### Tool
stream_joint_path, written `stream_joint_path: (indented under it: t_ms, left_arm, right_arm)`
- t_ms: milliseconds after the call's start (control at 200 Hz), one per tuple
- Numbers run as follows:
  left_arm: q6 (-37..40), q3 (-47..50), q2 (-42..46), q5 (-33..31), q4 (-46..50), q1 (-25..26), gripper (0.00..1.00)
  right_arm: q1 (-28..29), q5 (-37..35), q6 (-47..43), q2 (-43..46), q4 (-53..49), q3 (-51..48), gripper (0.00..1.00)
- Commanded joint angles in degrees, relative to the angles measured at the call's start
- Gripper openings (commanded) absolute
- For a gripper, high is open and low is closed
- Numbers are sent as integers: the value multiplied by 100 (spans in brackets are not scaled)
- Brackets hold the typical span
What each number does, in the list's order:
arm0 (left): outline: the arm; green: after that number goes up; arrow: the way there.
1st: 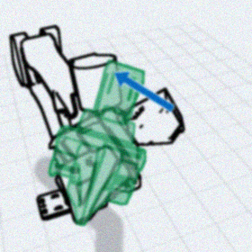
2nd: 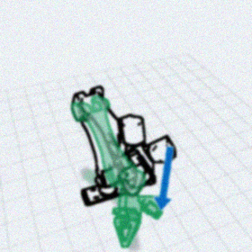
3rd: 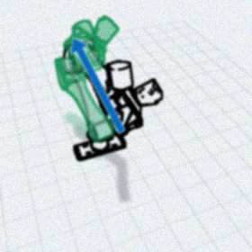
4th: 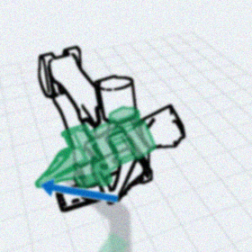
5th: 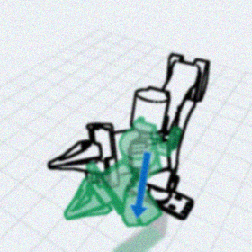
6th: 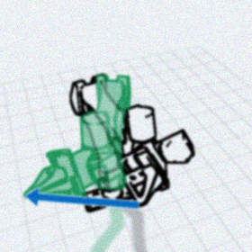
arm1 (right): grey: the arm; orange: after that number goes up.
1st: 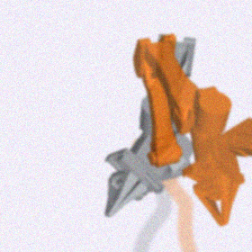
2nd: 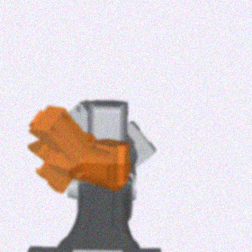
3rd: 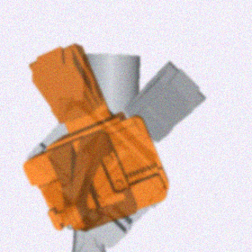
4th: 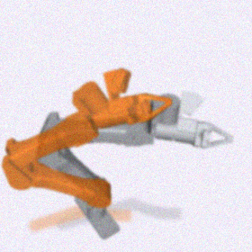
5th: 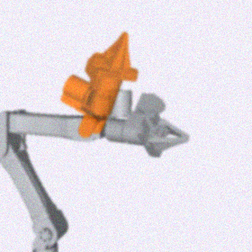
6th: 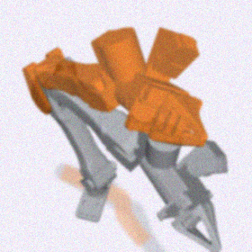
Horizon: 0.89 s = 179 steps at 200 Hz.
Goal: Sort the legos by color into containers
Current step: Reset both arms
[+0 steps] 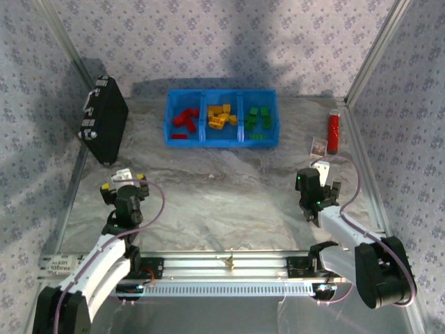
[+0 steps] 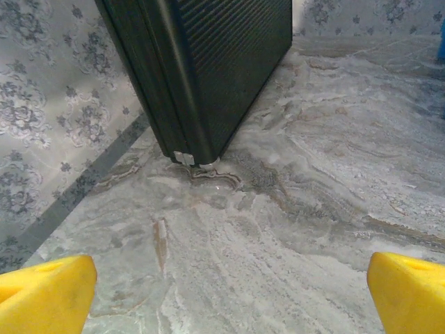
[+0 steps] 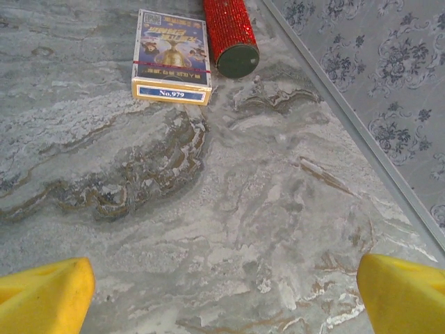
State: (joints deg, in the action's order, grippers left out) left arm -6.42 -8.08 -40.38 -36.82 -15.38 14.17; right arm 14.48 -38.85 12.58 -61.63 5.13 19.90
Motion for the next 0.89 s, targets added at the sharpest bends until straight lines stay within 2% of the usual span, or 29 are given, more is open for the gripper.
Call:
stream_joint_path:
  t_ms: [0,165,530,645,815,889]
  left_arm:
    - [111,28,-327,317,-854,-64,100]
    - [202,-137,-1020,377,-1313,-131,100]
    - [376,-567,-2743,966,-2731,-478,100]
    - [402,-809,-3261,1071,-2989,-573,100]
    - [629,-1126,-3731,1164,-3068,-625,100]
    - [639,-1041,-3963,1378,-3504,-770,100]
  right_arm:
    - [-33,-209,9,-162,269,215,99]
    - [-6,-179,-107,-112,483,129,99]
    - [-18,-72,-689,176,2264,-612,99]
    - [-156,-2,-795,-31,2910,-744,99]
    - [-518,582,-834,-619,3527,-635,99]
    - [-573,613,-887,-1026,3758,-450,99]
